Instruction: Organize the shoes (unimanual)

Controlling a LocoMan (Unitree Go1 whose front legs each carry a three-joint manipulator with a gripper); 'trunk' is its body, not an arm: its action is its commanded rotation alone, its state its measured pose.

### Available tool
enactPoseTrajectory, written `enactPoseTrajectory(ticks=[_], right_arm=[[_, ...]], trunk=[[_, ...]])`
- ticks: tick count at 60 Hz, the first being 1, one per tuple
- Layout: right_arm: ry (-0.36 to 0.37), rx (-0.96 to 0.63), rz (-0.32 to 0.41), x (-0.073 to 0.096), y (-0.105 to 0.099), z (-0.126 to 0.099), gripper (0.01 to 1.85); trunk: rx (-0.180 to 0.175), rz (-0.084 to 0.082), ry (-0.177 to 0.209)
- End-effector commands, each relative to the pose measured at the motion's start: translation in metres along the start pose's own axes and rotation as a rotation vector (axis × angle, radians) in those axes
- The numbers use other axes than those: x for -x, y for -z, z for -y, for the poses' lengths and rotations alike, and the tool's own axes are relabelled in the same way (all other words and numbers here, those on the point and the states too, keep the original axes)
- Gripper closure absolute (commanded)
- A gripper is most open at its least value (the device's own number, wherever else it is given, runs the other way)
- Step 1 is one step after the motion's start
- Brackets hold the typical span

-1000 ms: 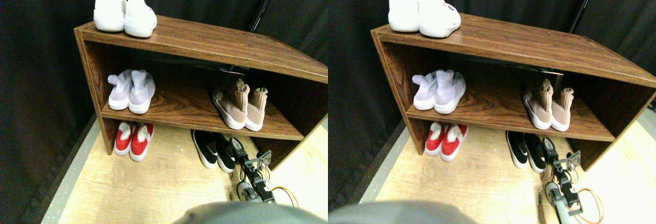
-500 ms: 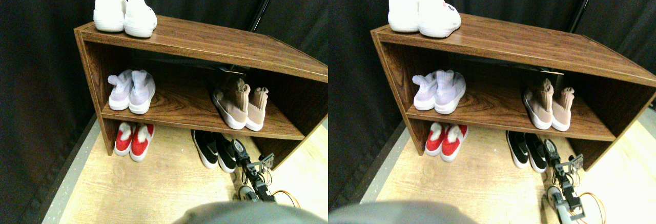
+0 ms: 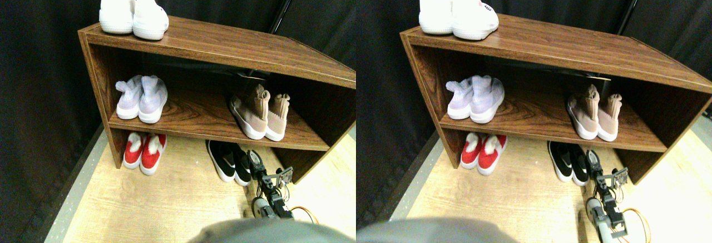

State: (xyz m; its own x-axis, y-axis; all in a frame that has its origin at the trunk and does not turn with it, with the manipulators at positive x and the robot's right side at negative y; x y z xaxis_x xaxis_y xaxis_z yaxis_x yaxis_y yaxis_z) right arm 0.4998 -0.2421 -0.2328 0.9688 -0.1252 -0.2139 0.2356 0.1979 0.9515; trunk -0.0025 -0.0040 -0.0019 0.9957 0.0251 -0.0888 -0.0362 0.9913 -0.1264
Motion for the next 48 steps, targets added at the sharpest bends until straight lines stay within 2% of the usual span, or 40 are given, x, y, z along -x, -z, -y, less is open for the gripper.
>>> enactPoseTrajectory(ticks=[1, 5, 8, 14, 30, 33, 39, 48], right_arm=[[-0.046, -0.005, -0.018, -0.001, 0.005, -0.008, 1.80], [-0.038, -0.010, -0.025, -0.001, 0.006, -0.007, 1.80], [-0.021, -0.007, 0.006, 0.000, 0.006, -0.008, 1.80], [-0.031, 0.015, 0.008, 0.000, 0.004, -0.007, 1.80], [-0.060, 0.121, 0.038, -0.011, -0.024, -0.001, 1.80], [-0.055, 0.133, 0.071, -0.009, -0.031, -0.006, 1.80], [-0.079, 0.139, 0.039, -0.009, -0.043, -0.009, 1.80], [-0.120, 0.138, 0.037, -0.002, -0.052, -0.014, 1.80]], trunk=[[0.024, -0.015, -0.014], [0.024, -0.015, -0.014], [0.026, -0.015, -0.013], [0.020, -0.013, -0.011], [0.005, -0.009, 0.008], [-0.001, -0.009, 0.013], [-0.009, -0.008, 0.017], [-0.020, -0.006, 0.022]])
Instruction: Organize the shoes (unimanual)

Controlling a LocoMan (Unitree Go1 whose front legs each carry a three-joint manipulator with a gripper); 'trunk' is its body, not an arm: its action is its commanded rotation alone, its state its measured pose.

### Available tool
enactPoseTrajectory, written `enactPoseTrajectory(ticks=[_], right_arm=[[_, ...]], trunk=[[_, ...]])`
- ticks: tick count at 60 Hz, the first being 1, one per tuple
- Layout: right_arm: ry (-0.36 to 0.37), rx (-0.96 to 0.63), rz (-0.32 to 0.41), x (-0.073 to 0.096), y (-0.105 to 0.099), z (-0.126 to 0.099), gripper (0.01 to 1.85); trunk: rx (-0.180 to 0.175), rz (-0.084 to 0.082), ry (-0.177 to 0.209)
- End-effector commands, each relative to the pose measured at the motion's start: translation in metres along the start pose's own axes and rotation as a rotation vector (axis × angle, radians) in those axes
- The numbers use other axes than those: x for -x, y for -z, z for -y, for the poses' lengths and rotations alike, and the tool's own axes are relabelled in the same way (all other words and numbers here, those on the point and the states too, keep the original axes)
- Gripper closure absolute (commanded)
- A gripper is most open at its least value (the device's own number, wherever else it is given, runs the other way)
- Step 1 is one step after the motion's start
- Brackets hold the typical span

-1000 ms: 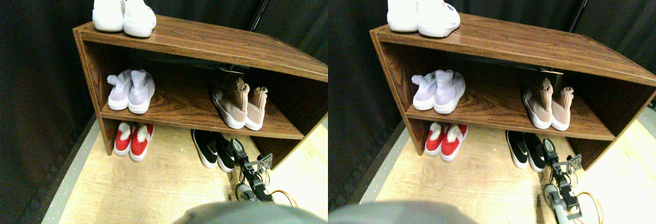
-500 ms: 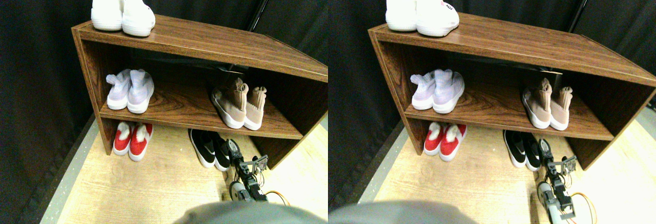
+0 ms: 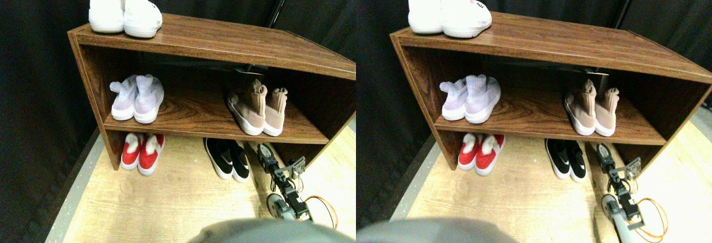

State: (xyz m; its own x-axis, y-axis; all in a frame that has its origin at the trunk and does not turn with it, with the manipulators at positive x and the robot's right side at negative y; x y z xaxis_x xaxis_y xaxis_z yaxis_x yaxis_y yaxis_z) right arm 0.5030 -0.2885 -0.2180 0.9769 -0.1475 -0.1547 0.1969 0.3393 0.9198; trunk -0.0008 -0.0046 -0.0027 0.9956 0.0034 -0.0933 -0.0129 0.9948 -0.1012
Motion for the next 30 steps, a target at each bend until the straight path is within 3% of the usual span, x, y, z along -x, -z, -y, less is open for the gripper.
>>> enactPoseTrajectory(ticks=[1, 17, 30], right_arm=[[-0.074, -0.006, 0.003, 0.006, -0.006, -0.009, 1.80], [-0.163, -0.059, -0.063, 0.037, -0.011, -0.015, 1.80], [-0.210, -0.075, -0.080, 0.077, -0.011, -0.025, 1.80]], trunk=[[0.007, 0.001, 0.002], [0.000, 0.005, 0.011], [-0.001, 0.009, 0.020]])
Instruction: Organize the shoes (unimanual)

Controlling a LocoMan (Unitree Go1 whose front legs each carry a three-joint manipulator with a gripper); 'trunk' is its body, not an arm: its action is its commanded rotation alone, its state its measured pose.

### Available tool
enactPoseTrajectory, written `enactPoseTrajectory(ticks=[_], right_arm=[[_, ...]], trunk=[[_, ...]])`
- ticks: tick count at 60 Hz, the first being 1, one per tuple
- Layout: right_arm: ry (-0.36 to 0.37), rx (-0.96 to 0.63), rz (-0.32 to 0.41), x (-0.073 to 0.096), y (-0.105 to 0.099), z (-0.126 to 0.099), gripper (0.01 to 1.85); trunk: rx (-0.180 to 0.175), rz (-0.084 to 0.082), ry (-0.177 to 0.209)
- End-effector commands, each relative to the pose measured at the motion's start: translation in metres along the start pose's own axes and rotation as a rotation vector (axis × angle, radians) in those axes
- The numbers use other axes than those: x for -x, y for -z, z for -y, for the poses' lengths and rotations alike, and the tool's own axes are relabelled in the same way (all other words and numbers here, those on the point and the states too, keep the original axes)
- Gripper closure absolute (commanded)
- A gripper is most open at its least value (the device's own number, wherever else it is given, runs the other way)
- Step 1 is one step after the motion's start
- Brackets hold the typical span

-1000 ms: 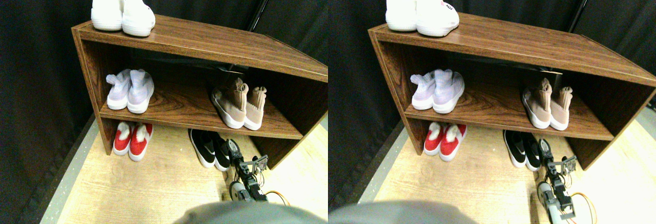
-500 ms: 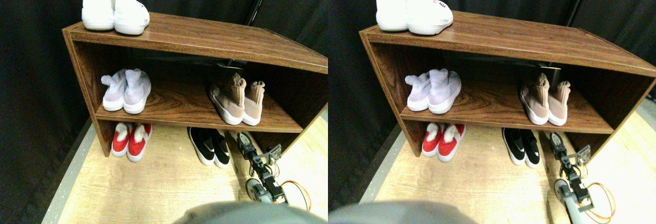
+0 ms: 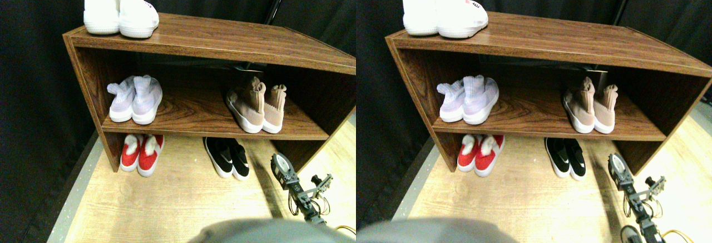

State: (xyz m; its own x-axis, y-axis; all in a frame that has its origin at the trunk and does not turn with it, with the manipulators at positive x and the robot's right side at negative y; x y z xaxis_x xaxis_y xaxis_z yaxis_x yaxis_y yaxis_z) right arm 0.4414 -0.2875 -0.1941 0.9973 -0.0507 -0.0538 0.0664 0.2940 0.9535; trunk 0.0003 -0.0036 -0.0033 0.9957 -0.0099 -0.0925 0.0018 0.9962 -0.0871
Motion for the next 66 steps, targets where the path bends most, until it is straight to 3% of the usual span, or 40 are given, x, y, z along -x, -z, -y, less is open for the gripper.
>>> enactPoseTrajectory(ticks=[1, 14, 25, 38, 47, 66], right_arm=[[-0.085, -0.013, -0.027, 0.012, 0.003, -0.017, 1.80], [-0.163, -0.041, -0.072, 0.044, 0.007, -0.043, 1.80], [-0.231, 0.031, -0.075, 0.064, 0.010, -0.066, 1.80], [-0.298, 0.067, -0.107, 0.074, 0.012, -0.084, 1.80], [-0.308, 0.065, -0.085, 0.079, 0.013, -0.091, 1.80], [-0.313, 0.060, -0.093, 0.079, 0.017, -0.091, 1.80]], trunk=[[0.013, 0.013, 0.008], [0.008, 0.029, 0.023], [0.010, 0.044, 0.028], [0.012, 0.067, 0.033], [0.013, 0.078, 0.031], [0.015, 0.079, 0.032]])
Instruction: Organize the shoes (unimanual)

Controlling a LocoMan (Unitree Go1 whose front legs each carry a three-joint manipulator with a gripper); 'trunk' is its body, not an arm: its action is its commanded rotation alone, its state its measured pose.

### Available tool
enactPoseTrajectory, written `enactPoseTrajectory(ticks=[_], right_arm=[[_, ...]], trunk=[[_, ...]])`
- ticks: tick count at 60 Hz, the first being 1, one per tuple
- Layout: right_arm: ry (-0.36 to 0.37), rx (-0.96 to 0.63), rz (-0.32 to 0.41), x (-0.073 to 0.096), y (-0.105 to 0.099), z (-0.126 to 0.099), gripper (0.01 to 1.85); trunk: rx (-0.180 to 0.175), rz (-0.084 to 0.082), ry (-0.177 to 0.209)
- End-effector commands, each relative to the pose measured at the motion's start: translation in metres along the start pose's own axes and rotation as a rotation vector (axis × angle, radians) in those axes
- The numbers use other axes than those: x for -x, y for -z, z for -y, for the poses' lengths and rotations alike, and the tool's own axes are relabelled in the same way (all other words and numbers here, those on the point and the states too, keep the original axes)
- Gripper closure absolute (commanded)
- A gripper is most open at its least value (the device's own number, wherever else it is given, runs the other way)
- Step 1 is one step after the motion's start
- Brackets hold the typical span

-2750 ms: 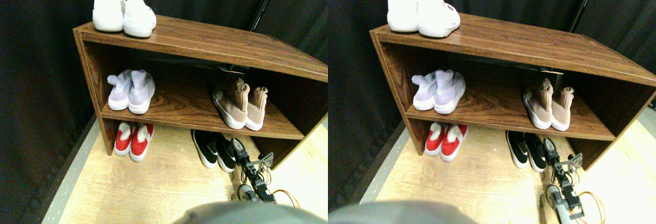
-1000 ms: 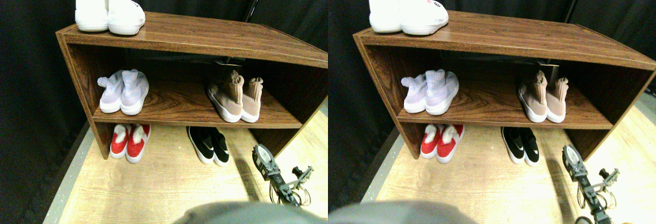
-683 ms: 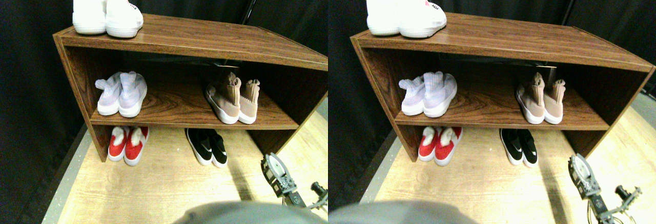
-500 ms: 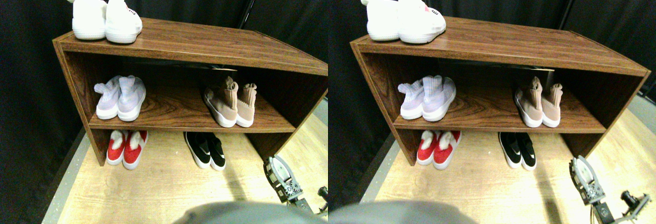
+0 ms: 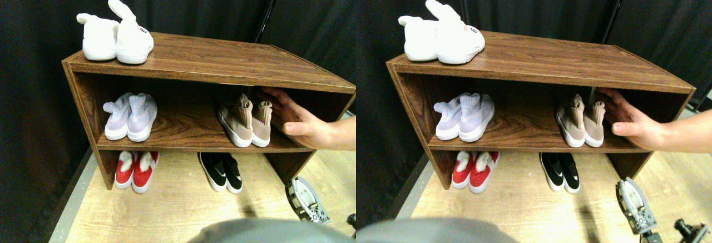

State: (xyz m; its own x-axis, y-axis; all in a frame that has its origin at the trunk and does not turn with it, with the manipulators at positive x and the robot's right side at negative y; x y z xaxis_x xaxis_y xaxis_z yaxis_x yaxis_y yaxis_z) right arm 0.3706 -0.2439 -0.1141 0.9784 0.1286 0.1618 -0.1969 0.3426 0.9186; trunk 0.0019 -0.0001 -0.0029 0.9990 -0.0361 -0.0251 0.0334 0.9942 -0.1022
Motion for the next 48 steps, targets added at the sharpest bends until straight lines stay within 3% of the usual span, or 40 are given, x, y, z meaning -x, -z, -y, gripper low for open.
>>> enactPoseTrajectory(ticks=[1, 48], right_arm=[[-0.049, 0.002, 0.008, -0.0003, 0.0009, -0.0064, 1.80], [-0.054, 0.008, 0.002, -0.0015, 0.0083, -0.0078, 1.80]], trunk=[[0.002, 0.015, -0.001], [-0.009, -0.001, 0.010]])
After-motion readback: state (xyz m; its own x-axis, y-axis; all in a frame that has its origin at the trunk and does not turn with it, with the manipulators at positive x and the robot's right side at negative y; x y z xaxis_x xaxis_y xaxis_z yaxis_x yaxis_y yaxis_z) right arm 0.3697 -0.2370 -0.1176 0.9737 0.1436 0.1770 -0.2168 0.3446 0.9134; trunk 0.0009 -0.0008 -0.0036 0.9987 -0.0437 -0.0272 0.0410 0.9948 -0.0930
